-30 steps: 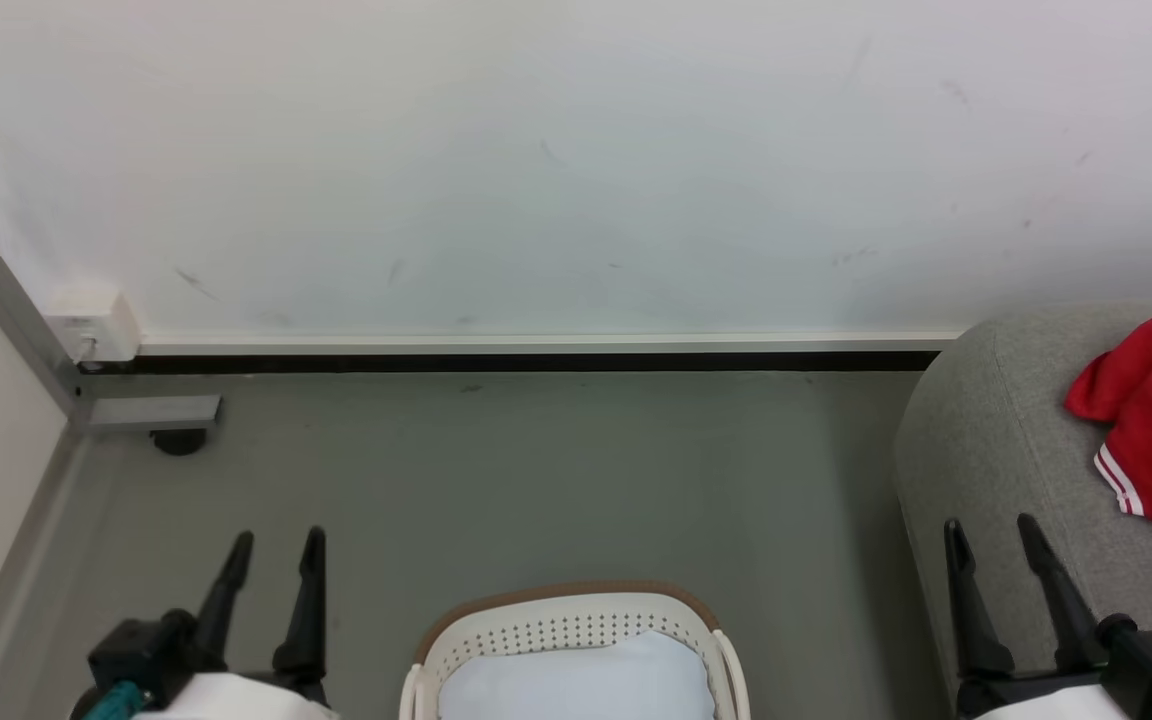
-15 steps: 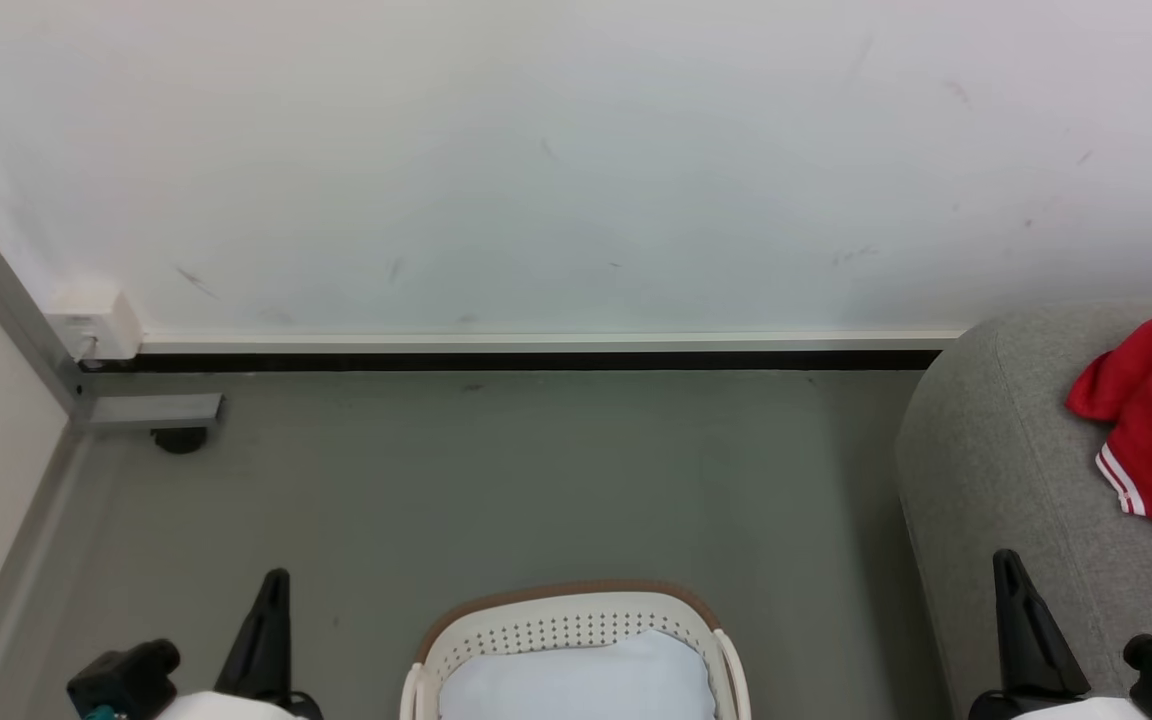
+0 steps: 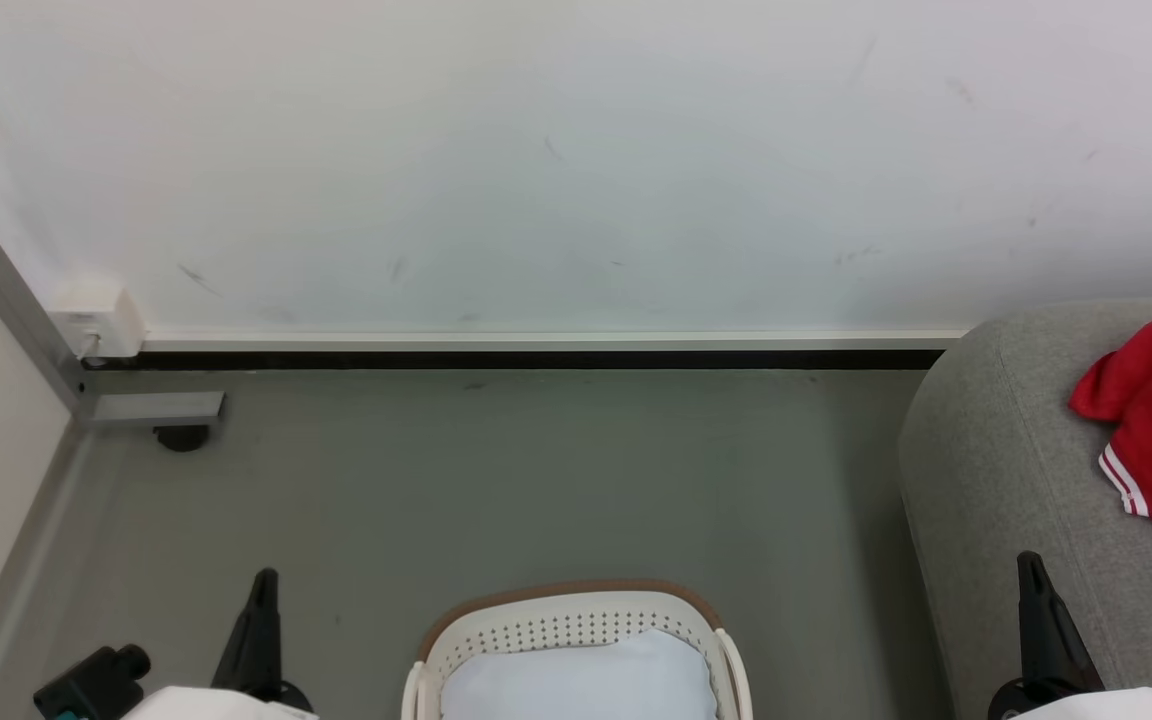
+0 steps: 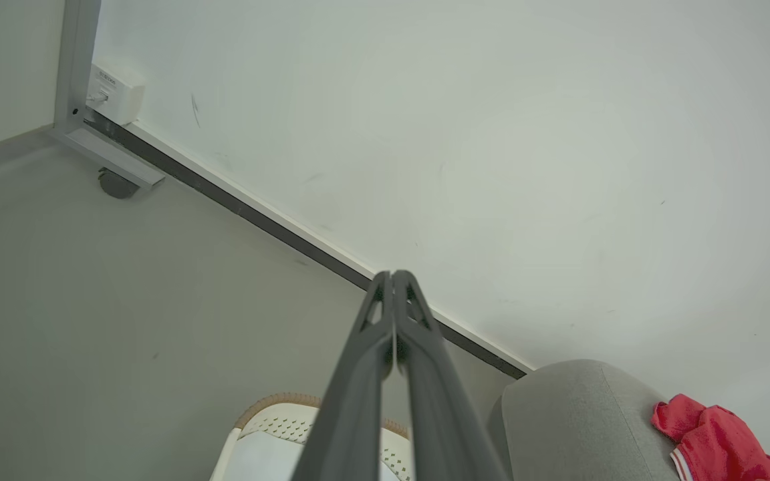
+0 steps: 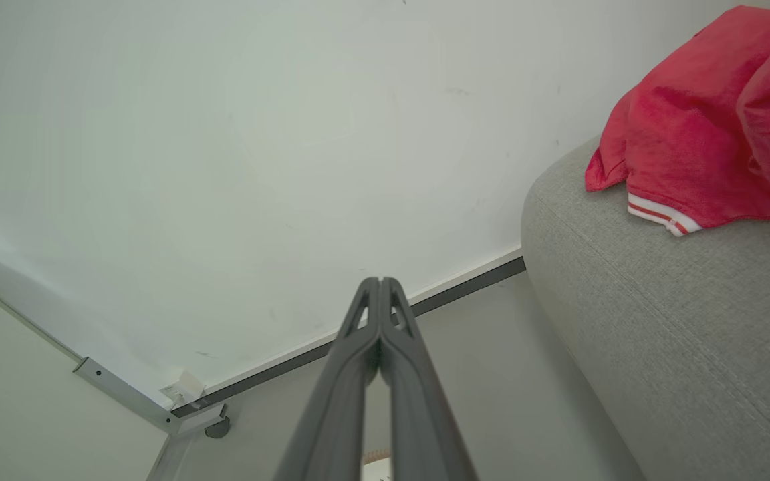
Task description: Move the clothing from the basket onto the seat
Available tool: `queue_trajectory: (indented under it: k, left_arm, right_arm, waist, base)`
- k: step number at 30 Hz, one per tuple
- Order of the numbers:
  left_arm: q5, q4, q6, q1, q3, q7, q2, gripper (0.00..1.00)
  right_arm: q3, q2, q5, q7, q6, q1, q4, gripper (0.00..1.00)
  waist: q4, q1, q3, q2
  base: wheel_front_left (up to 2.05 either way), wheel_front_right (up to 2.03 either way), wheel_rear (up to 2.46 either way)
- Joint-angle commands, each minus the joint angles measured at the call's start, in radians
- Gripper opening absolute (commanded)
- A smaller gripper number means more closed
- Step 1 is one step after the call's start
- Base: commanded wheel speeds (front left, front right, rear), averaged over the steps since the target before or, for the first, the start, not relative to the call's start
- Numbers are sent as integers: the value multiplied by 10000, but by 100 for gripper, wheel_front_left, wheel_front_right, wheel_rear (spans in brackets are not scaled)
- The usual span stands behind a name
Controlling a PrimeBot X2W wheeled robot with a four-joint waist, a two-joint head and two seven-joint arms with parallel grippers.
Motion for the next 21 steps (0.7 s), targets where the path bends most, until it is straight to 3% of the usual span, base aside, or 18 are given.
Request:
queue_trajectory:
  k: [1,21]
  left_arm:
    - [-513,-189,-14,-232,83,114,47,0]
    - [-3059,-313,-25,-290,336,834,-61,0]
  right_arm:
    - [-96,-85,460,108,-3,-269,-156,0]
    - [-394,-112,3033,802,-6,-392,-158,0]
  waist:
    - [5,0,2,-1]
    - [50,0,24,-1]
  base:
    - [0,0,0]
    - [0,0,0]
